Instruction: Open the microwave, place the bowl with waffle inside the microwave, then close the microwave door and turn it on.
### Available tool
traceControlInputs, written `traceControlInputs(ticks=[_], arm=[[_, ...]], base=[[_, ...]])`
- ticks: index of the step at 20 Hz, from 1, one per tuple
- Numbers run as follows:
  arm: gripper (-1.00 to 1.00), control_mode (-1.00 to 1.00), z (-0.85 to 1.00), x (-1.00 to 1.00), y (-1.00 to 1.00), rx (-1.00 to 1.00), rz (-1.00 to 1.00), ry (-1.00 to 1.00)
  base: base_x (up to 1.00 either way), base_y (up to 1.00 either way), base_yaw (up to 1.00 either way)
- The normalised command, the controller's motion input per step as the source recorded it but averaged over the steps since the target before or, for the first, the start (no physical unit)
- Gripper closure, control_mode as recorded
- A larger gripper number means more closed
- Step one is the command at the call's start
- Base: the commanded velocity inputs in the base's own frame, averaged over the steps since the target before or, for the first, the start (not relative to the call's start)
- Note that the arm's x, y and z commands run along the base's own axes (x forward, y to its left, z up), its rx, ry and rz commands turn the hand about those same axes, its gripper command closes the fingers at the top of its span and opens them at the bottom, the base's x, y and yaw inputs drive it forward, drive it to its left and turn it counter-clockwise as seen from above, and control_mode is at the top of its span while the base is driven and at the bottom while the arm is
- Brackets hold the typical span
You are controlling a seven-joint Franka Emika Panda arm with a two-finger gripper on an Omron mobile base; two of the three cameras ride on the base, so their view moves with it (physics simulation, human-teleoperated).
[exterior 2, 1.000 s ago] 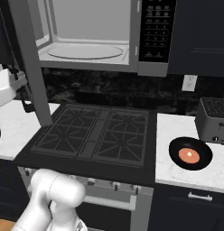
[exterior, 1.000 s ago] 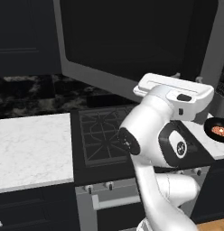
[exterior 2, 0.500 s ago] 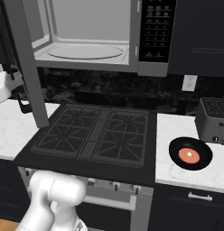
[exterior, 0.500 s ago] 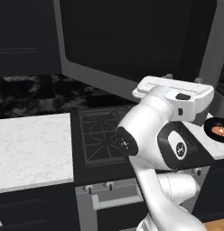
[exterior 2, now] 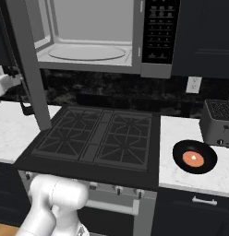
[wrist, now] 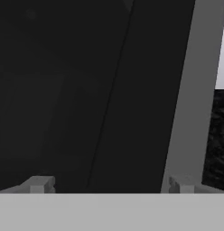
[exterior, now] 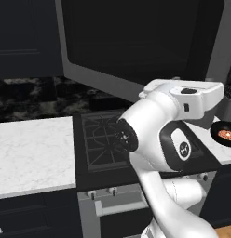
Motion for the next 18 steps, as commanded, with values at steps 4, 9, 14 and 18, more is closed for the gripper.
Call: traceControlInputs(ticks=[4,9,14,18], arm=[[-1.00,-1.00,0.05,-0.34,0.00,0.06,-0.17,-0.01],[-1.00,-1.00,0.00,-0.41,0.23,0.02,-0.02,0.00],[-1.00,-1.00,0.00,-0.64,0.23,0.00,0.15,-0.04],[-1.00,-1.00,0.06,-0.67,0.00,0.02,0.05,-0.07]], base=[[0.00,0.00,0.00],[0.00,0.00,0.00],[0.00,0.00,0.00],[0.00,0.00,0.00]])
